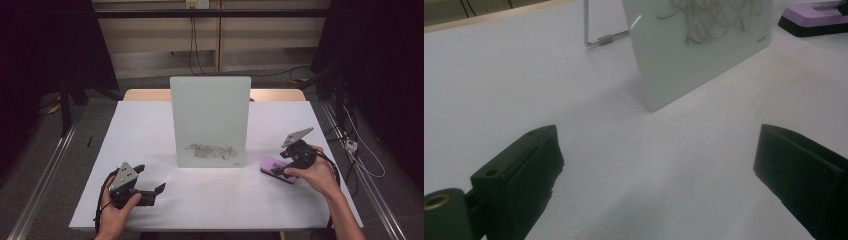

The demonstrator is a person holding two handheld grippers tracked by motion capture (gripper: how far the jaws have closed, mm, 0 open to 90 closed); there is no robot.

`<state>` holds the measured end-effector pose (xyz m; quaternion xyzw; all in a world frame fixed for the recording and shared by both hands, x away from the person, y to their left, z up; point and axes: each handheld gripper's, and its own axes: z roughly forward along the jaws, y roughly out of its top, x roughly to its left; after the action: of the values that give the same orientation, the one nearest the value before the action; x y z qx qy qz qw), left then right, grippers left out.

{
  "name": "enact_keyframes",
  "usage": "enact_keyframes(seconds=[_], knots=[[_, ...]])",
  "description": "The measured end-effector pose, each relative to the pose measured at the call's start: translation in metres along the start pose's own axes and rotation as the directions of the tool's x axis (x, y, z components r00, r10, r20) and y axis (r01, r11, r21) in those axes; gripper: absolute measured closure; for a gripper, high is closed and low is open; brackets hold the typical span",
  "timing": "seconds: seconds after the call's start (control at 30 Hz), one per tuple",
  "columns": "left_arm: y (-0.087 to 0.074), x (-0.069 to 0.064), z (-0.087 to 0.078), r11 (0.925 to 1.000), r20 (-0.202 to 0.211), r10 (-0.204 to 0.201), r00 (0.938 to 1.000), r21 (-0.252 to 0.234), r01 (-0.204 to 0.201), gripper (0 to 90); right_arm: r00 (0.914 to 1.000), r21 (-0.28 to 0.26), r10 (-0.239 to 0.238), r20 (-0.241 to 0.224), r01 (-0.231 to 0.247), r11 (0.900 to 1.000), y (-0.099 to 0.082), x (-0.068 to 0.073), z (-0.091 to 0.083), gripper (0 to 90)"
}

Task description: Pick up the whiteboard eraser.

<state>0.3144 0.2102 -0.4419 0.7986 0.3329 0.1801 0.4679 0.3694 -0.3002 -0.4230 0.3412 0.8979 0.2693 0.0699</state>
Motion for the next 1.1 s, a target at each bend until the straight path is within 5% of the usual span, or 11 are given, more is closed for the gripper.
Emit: enact_keyframes(seconds=[0.3,0.57,1.1], knots=[[0.0,0.0,0.0008,1.0,-0.002,0.005,1.0,0.007,-0.005,5.1,0.9983,0.075,-0.058,-0.007,0.059,0.9954,-0.0011,0.001,0.001,31.4],[-0.0001,0.0002,0.0006,0.9999,-0.001,0.006,1.0,0.009,-0.006,5.0,0.9981,0.115,-0.059,-0.021,0.061,0.9915,-0.0008,0.0015,0.0043,39.7],[-0.0004,0.0011,-0.0006,0.9999,-0.009,0.006,0.9999,0.009,-0.006,5.0,0.9986,0.135,-0.049,-0.018,0.051,0.9895,0.0006,0.0019,0.0051,40.8]])
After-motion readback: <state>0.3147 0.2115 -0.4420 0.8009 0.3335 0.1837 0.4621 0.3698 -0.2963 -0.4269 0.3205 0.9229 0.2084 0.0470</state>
